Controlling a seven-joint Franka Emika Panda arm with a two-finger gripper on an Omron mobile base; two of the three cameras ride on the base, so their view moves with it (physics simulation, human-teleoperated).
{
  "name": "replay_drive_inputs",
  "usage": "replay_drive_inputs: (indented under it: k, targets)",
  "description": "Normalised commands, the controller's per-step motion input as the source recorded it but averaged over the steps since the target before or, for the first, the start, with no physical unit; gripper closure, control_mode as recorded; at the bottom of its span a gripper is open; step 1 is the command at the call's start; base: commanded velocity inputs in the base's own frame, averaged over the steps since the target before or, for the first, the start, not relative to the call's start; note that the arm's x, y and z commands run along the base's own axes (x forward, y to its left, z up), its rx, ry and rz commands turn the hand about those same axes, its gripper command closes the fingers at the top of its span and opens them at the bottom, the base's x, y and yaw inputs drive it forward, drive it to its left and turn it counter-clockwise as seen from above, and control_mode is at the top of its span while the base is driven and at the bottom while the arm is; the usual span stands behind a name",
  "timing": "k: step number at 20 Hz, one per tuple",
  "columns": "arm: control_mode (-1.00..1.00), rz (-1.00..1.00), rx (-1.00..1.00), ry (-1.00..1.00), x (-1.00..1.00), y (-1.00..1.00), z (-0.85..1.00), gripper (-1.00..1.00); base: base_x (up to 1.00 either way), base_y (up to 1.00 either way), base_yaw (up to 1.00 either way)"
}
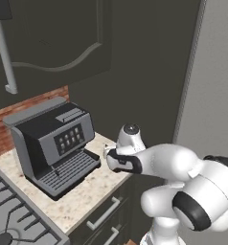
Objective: Retrieve the butter from the fridge and place it on a plate on the dining table. Then retrieve the butter knife by the fridge and place it near the plate.
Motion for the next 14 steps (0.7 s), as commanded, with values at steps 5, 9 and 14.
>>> replay_drive_inputs:
  k: [5,9,14]
  targets:
    - [-1.0,0.0,0.02,0.03,0.15,0.0,-0.32,-1.0,0.0,0.0,0.0]
    - [-1.0,0.0,0.0,0.02,0.19,0.0,-0.43,-1.0,0.0,0.0,0.0]
    - [-1.0,0.0,0.0,0.0,0.22,0.0,-0.38,-1.0,0.0,0.0,0.0]
